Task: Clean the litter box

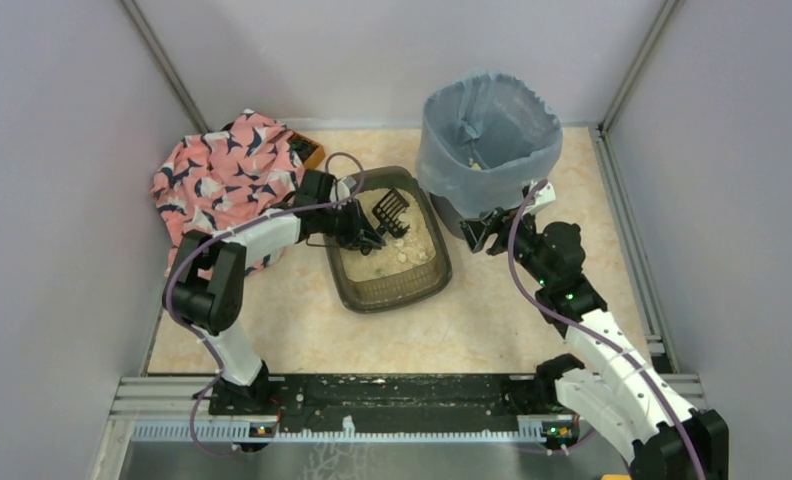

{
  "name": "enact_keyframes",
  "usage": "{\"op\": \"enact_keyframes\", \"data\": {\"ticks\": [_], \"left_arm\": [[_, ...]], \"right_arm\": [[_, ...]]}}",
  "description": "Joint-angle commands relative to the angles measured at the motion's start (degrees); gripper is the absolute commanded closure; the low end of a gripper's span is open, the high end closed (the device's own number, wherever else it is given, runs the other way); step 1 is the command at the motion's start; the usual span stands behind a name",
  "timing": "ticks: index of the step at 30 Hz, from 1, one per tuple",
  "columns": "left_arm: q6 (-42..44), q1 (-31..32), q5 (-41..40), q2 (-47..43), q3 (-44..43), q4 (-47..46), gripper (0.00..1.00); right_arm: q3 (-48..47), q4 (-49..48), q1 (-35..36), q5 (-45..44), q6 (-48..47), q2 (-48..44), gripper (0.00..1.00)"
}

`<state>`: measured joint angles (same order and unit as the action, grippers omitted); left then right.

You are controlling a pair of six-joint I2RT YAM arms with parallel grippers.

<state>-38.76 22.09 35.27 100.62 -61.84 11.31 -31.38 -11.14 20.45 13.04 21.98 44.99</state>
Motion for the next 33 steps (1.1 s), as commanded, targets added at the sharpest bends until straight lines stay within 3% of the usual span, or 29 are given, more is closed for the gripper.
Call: {"op": "enact_keyframes", "data": {"ticks": [1,7,23,33], "left_arm": [[-3.3,-0.2,7.5,0.2,1.9,-7.0,1.00],[-8.1,-1.2,14.1,-1.9,5.5,-15.6,1.00],[-4.4,-6.1,15.5,-10.1,11.3,-12.6,1.00],[-2.2,-12.8,17.5,-17.9,15.3,-7.6,1.00]], "right_arm": [[-0.5,-3.3,-0.1,-0.5,-1.0,0.5,0.34],[-0.3,-3.5,-0.1,-0.4,-0.8,1.0,0.34],[-0.3,-4.7,-0.1,0.6,-0.4,3.1,0.34],[-1.2,-4.2,-0.1,0.5,-0.5,4.1,0.34]]}}
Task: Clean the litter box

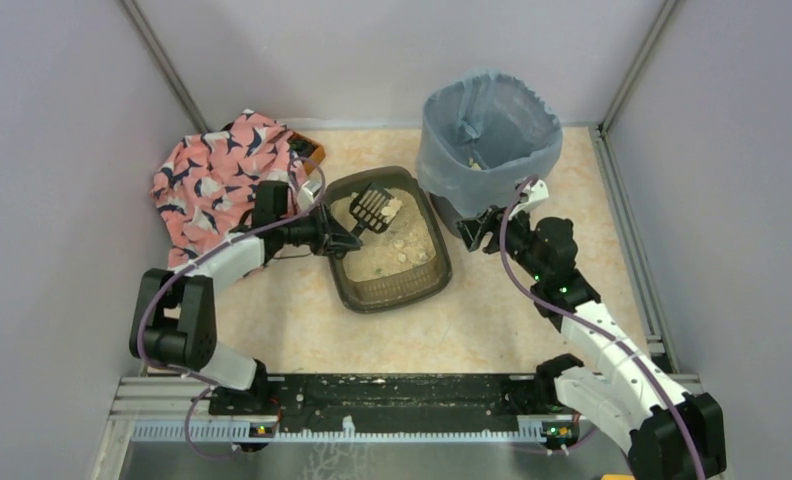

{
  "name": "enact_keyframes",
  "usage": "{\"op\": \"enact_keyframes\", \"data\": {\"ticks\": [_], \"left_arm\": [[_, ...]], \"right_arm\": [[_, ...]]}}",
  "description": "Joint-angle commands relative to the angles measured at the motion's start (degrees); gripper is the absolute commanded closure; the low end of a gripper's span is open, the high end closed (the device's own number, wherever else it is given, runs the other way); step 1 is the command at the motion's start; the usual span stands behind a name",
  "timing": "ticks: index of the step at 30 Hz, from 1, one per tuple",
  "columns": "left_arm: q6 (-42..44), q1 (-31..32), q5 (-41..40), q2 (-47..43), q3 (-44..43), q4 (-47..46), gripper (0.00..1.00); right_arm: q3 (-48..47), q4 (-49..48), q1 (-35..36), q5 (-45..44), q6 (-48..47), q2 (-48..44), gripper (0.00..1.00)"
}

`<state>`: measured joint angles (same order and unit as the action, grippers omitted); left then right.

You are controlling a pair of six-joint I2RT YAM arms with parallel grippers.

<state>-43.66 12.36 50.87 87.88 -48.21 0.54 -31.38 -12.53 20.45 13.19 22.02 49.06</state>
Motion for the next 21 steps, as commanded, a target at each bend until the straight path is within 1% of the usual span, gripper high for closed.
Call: {"op": "enact_keyframes", "data": {"ticks": [1,3,5,7,8,9,10,11,12,15,18,20,21], "left_arm": [[3.4,-4.2,1.1,-6.7,2.0,4.2,1.00],[3.2,-5.1,0.6,-8.3,3.5,4.2,1.00],[3.5,-5.6,3.3,-8.7,4.6,4.5,1.00],[3.4,-7.0,2.4,-10.6,7.0,3.7,1.00],[1.1,-7.2,2.9,-11.2,9.1,-0.2,1.00],[-3.1,-7.0,5.0,-10.8,11.8,-6.3,1.00],[-7.3,-6.8,9.8,-9.9,14.3,-15.7,1.00],[-11.5,-7.1,12.3,-9.1,16.7,-21.5,1.00],[-13.9,-7.7,13.3,-9.0,18.5,-25.2,1.00],[-15.8,-9.3,14.6,-9.0,20.3,-28.9,1.00],[-20.7,-9.6,15.5,-8.9,21.4,-37.0,1.00],[-21.7,-8.3,13.5,-7.1,20.3,-39.3,1.00],[-23.0,-7.9,14.3,-5.4,19.7,-41.4,1.00]], "right_arm": [[-1.2,-2.6,0.0,0.2,-0.7,0.0,0.34],[-1.2,-2.5,-0.1,0.0,-0.9,-0.1,0.34],[-1.5,-2.5,-0.1,0.1,-0.9,0.5,0.34],[-1.4,-2.9,-0.1,0.5,-0.7,0.9,0.34],[-1.2,-3.4,-0.1,0.7,-0.5,0.9,0.34],[-0.9,-3.8,-0.1,0.7,-0.3,1.1,0.34],[-0.9,-4.1,-0.1,0.8,-0.2,1.4,0.34],[-1.1,-4.1,0.0,0.9,-0.2,1.7,0.34],[-1.3,-4.0,-0.1,1.1,-0.2,2.2,0.34],[-1.5,-3.6,0.0,1.3,-0.3,2.0,0.34],[-1.5,-3.5,0.0,1.0,-0.3,2.1,0.34],[-1.2,-4.4,0.0,1.2,-0.2,2.6,0.34],[-1.1,-5.0,-0.1,1.3,0.0,3.1,0.34]]}}
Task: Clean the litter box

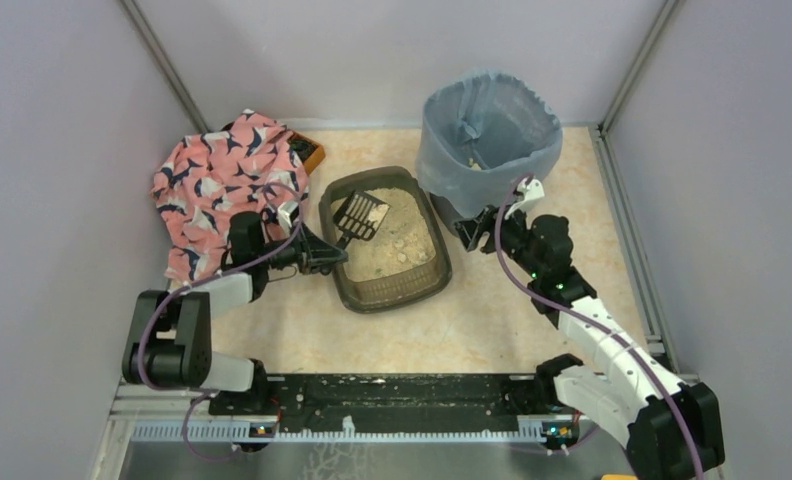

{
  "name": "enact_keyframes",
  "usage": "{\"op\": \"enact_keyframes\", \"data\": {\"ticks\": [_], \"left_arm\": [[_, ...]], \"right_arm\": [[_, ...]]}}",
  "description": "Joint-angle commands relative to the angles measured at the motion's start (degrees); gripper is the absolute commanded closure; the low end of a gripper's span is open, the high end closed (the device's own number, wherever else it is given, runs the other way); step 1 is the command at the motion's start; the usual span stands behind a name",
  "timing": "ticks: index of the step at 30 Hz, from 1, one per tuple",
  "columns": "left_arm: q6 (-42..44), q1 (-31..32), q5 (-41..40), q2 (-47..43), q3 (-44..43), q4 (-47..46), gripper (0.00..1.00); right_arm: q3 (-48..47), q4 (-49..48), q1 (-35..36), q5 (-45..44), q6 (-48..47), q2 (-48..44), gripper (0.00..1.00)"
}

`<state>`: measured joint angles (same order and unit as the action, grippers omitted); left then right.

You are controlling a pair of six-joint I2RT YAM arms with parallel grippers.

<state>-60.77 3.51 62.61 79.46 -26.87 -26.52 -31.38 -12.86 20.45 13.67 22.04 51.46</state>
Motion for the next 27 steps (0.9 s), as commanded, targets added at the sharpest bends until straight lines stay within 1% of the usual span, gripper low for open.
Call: {"op": "enact_keyframes", "data": {"ticks": [1,2,3,6,7,9,11,13,15,16,17,19,21,22,23,26,27], "left_arm": [[-9.2,0.8,3.6,4.8,-1.2,-19.0,1.00],[-12.2,0.1,4.5,5.5,-0.3,-24.4,1.00],[-13.5,-0.4,4.8,5.9,0.3,-26.8,1.00],[-10.3,-0.2,4.5,5.7,0.7,-23.3,1.00],[-10.6,-0.6,5.1,5.4,1.6,-24.7,1.00],[-10.8,-0.6,3.5,4.9,2.8,-26.7,1.00],[-10.7,1.7,1.7,6.6,2.5,-29.1,1.00],[-16.3,2.3,2.7,10.6,3.1,-38.4,1.00],[-26.4,1.1,3.2,15.1,5.2,-54.8,1.00],[-30.3,1.3,2.9,17.6,5.5,-61.3,1.00],[-32.4,2.5,2.2,19.6,5.3,-65.7,1.00],[-33.9,5.5,1.6,23.3,4.2,-69.0,1.00],[-35.4,4.8,1.4,25.1,4.9,-72.7,1.00],[-35.5,3.7,1.3,24.9,5.4,-73.3,1.00],[-34.5,3.1,1.3,24.4,5.6,-71.8,1.00],[-28.0,3.2,0.9,19.2,5.6,-61.3,1.00],[-25.2,3.1,0.7,16.9,5.6,-56.5,1.00]], "right_arm": [[-1.4,-4.8,-0.1,1.3,0.1,1.4,0.34],[-1.9,-4.3,-0.1,1.8,0.2,1.9,0.34],[-2.1,-4.1,-0.1,2.3,0.3,2.1,0.34],[-1.7,-4.3,-0.1,1.6,0.4,1.3,0.34],[-1.9,-4.0,0.0,1.4,0.2,1.3,0.34],[-2.1,-3.7,-0.1,1.6,0.0,1.4,0.34],[-1.9,-4.8,-0.1,2.1,0.3,2.1,0.34],[-2.0,-5.6,0.0,3.1,0.9,3.5,0.34],[-2.4,-5.4,-0.1,4.3,1.4,3.9,0.35],[-2.3,-5.5,-0.1,4.4,1.5,3.5,0.35],[-2.1,-5.5,-0.1,4.1,1.4,3.0,0.35],[-1.9,-5.3,-0.1,3.1,1.0,2.6,0.35],[-2.7,-3.6,-0.1,2.9,0.5,2.7,0.35],[-2.8,-3.2,0.0,3.0,0.4,2.3,0.35],[-2.6,-3.0,0.0,3.0,0.2,1.7,0.35],[-2.4,-2.4,-0.1,2.0,-0.3,0.9,0.35],[-2.4,-2.4,-0.1,1.9,-0.4,1.0,0.35]]}}
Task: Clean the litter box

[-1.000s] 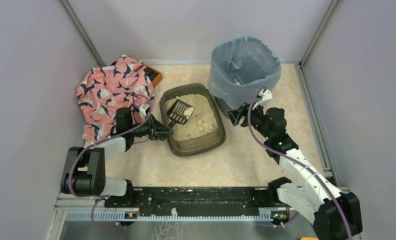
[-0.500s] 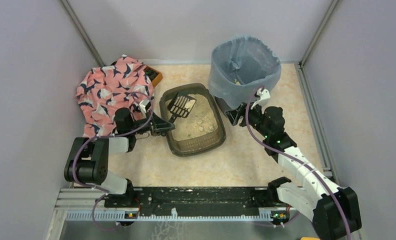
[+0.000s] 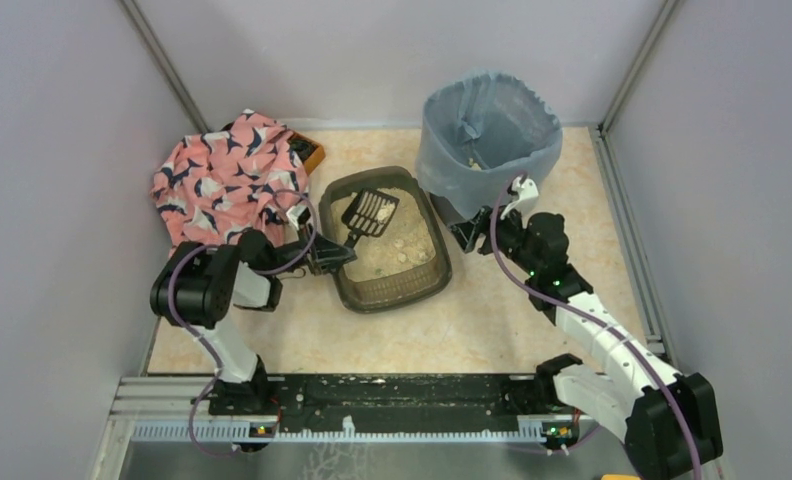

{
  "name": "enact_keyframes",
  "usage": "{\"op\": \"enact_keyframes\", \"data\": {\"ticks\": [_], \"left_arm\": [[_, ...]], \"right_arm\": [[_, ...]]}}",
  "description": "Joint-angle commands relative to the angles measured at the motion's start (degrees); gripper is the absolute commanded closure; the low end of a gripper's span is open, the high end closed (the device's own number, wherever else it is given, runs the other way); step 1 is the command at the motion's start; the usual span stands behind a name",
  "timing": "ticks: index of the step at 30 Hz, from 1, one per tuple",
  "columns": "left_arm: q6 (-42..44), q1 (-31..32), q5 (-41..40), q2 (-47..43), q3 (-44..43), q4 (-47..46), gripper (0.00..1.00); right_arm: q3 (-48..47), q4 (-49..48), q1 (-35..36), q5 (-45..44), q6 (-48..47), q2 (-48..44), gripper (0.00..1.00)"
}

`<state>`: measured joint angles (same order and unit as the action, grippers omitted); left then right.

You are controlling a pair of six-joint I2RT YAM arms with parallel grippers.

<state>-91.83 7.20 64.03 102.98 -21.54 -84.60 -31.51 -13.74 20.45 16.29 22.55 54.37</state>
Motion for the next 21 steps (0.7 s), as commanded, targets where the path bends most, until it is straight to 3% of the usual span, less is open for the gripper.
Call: {"op": "enact_keyframes", "data": {"ticks": [1,4,7,9,13,16,19,21], "left_arm": [[9.2,-0.4,-1.8,-8.9,-0.3,9.6,1.00],[21.4,1.3,-3.6,-13.4,-4.9,29.3,1.00],[25.2,-3.0,-1.8,-17.3,-6.1,35.4,1.00],[31.3,-3.2,-3.5,-19.9,-8.2,45.7,1.00],[29.3,-5.7,-1.2,-22.1,-4.0,39.8,1.00],[31.1,-4.6,-2.8,-22.4,-4.3,42.5,1.00],[27.1,-5.8,-2.6,-23.3,-2.0,35.7,1.00],[29.6,-4.6,-2.8,-22.7,-3.8,41.2,1.00]], "right_arm": [[-2.2,-1.8,0.0,-0.6,-0.9,-1.5,0.35],[-1.7,-4.0,0.0,0.5,0.0,-0.2,0.35],[-2.5,-3.4,-0.1,1.6,0.2,0.8,0.35],[-1.7,-4.0,0.0,1.2,0.3,-0.1,0.35],[-1.9,-3.3,-0.1,0.6,0.2,-0.1,0.35],[-1.4,-3.9,-0.1,0.8,0.0,-0.8,0.35],[-1.9,-3.5,0.0,1.2,0.2,0.0,0.35],[-1.4,-4.6,-0.1,1.6,0.5,0.2,0.35]]}}
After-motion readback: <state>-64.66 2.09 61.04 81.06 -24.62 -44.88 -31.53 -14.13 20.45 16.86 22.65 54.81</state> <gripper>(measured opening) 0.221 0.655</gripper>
